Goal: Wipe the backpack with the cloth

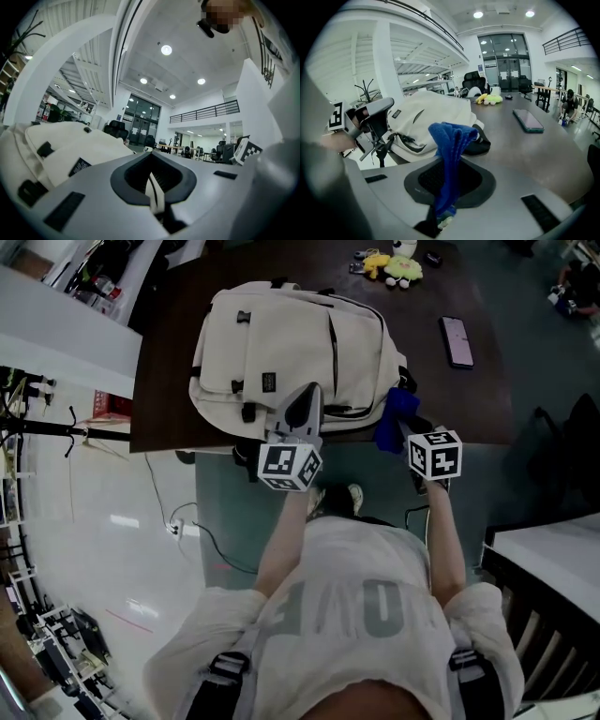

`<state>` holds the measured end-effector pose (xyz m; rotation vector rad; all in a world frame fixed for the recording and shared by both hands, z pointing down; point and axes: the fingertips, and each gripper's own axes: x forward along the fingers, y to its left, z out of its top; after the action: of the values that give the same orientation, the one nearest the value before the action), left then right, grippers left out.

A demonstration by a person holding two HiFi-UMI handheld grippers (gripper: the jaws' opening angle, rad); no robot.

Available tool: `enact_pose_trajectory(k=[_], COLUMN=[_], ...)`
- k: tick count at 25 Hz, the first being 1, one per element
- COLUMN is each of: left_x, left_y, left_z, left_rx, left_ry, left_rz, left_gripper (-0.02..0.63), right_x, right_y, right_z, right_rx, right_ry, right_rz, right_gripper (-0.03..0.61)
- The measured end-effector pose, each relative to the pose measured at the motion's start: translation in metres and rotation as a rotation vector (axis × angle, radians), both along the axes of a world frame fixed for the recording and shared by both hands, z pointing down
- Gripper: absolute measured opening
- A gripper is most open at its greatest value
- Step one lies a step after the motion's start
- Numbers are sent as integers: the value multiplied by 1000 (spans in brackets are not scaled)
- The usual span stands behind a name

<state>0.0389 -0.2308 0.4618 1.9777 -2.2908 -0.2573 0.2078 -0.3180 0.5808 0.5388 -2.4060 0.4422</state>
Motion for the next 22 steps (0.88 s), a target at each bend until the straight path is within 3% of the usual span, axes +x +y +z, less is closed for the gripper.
enact_pose_trajectory(k=[5, 9, 15, 22], left_x=[-52, -70, -52, -19], left_y=[16, 8, -45, -123], left_z=[-47, -68, -66, -36], left_rx=[72, 90, 105, 45], left_ry=[-88, -142, -108, -41], left_rz=[-73, -98, -55, 25], left_gripper=[5, 5, 5, 5], right_x=[6, 1, -29, -99], right_y=[-38, -81, -142, -213], right_z=[-43, -68, -90, -87], right_rx=[104, 185, 251, 288], right_ry=[-57, -90, -143, -77], right_rz=[36, 75, 89, -79], right_gripper=[43, 43, 43, 43])
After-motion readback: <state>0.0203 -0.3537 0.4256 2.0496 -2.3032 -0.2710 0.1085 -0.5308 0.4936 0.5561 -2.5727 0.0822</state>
